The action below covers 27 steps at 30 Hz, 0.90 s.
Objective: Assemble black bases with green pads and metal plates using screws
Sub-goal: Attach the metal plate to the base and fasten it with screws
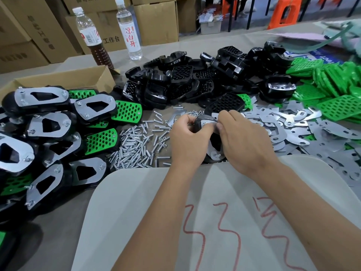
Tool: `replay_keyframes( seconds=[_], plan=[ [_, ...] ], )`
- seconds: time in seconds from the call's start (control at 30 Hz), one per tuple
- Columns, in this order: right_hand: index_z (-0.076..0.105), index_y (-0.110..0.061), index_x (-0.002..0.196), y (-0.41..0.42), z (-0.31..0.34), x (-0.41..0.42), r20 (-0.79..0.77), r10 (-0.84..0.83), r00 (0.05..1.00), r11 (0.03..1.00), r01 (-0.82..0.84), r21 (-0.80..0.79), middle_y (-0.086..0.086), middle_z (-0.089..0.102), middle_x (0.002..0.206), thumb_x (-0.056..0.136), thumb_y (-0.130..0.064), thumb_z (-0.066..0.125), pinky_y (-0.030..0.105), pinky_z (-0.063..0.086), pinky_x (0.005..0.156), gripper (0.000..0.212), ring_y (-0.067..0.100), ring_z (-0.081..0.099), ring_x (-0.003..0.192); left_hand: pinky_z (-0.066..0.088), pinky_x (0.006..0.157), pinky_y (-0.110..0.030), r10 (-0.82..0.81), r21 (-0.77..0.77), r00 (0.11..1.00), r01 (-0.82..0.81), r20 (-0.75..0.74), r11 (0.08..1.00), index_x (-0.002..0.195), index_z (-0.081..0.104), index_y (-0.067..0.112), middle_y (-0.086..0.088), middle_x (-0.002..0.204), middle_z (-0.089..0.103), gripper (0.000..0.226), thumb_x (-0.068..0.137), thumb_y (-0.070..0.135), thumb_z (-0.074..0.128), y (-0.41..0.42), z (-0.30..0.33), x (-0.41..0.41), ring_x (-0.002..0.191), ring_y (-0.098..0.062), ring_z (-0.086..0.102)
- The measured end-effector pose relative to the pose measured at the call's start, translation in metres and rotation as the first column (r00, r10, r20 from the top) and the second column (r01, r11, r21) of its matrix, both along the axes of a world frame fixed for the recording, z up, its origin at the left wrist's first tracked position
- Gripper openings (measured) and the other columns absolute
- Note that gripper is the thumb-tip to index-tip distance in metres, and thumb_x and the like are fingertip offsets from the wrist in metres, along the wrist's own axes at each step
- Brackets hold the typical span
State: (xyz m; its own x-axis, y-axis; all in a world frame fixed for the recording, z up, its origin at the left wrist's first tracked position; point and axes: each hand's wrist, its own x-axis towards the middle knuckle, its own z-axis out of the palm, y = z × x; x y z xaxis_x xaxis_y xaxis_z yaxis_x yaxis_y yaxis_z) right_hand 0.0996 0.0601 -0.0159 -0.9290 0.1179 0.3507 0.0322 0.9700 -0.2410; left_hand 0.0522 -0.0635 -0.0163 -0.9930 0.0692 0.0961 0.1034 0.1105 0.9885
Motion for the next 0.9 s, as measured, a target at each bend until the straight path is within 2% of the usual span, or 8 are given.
replay_keyframes(
  seconds=[0.1,0.23,0.5,0.57,0.63,0.7,0.8,0.9],
  plan=[
    [0.033,-0.019,0.088,0.0002,0.0013,0.0007,-0.039,-0.011,0.999,1.000,0.011,-0.008,-0.005,0.040,0.083,0.107,-0.020,0.045,0.038,0.030,0.053,0.022,0.032,0.047,0.063,0.039,0.060,-0.029,0.014,-0.041,0.998,-0.016,-0.054,0.999,0.074,0.053,0.011,0.009,0.060,0.049,0.026,0.075,0.023,0.076,0.0005,-0.0005,0.0016,0.058,-0.013,0.042],
    [0.032,-0.019,0.082,-0.0008,0.0011,0.0017,-0.073,-0.025,0.997,0.998,0.022,-0.051,-0.007,0.036,0.071,0.110,-0.031,0.032,0.039,0.025,0.057,0.030,0.029,0.043,0.063,0.045,0.065,-0.041,-0.009,-0.053,0.994,0.003,-0.105,0.999,0.081,0.055,0.006,-0.011,0.069,0.056,0.024,0.084,0.015,0.078,0.0006,0.0011,0.0031,0.065,-0.016,0.048],
    [0.024,-0.021,0.065,-0.0036,0.0015,0.0012,-0.104,-0.166,0.981,0.983,0.155,-0.103,-0.008,0.030,0.055,0.109,-0.033,0.039,0.038,0.021,0.057,0.048,0.028,0.037,0.058,0.039,0.061,-0.027,-0.030,-0.061,0.987,0.021,-0.155,0.998,0.081,0.053,0.011,0.001,0.067,0.050,0.025,0.087,0.012,0.077,0.0022,0.0024,0.0055,0.063,-0.013,0.044],
    [0.026,-0.021,0.061,-0.0029,0.0016,0.0009,-0.116,-0.184,0.976,0.975,0.166,-0.148,-0.005,0.036,0.053,0.109,-0.038,0.038,0.037,0.023,0.056,0.052,0.029,0.041,0.056,0.040,0.061,-0.029,-0.044,-0.056,0.985,0.036,-0.167,0.998,0.083,0.054,0.008,-0.006,0.067,0.052,0.023,0.087,0.012,0.076,0.0025,0.0020,0.0065,0.063,-0.013,0.045],
    [0.034,-0.019,0.064,-0.0007,0.0023,0.0014,-0.131,-0.153,0.979,0.975,0.128,-0.182,-0.005,0.043,0.056,0.109,-0.042,0.037,0.037,0.026,0.056,0.050,0.027,0.044,0.058,0.043,0.062,-0.031,-0.051,-0.055,0.985,0.042,-0.167,0.998,0.086,0.055,0.006,-0.012,0.071,0.056,0.022,0.088,0.014,0.076,0.0035,0.0016,0.0075,0.064,-0.013,0.047],
    [0.038,-0.018,0.077,-0.0004,0.0032,0.0025,-0.124,-0.096,0.988,0.982,0.074,-0.172,-0.006,0.045,0.065,0.109,-0.042,0.035,0.038,0.029,0.057,0.040,0.026,0.045,0.062,0.046,0.064,-0.030,-0.023,-0.044,0.989,0.016,-0.148,0.999,0.087,0.056,0.008,-0.003,0.071,0.057,0.022,0.087,0.016,0.077,0.0037,0.0010,0.0059,0.065,-0.013,0.050],
    [0.036,-0.020,0.094,-0.0012,0.0032,0.0033,-0.075,0.011,0.997,0.990,-0.021,-0.137,-0.003,0.048,0.084,0.108,-0.037,0.029,0.045,0.044,0.060,0.023,0.029,0.049,0.067,0.051,0.070,-0.039,-0.003,-0.018,0.995,0.001,-0.099,1.000,0.089,0.059,0.008,-0.003,0.076,0.062,0.019,0.085,0.013,0.077,0.0022,0.0001,0.0014,0.068,-0.015,0.054],
    [0.034,-0.021,0.096,-0.0014,0.0039,0.0037,-0.066,0.072,0.995,0.993,-0.078,-0.089,-0.001,0.044,0.090,0.107,-0.034,0.026,0.046,0.046,0.056,0.019,0.032,0.049,0.064,0.048,0.066,-0.034,-0.004,-0.029,0.996,0.001,-0.087,1.000,0.088,0.058,0.010,0.001,0.074,0.060,0.019,0.084,0.013,0.077,0.0009,0.0001,0.0004,0.066,-0.014,0.052]
  ],
)
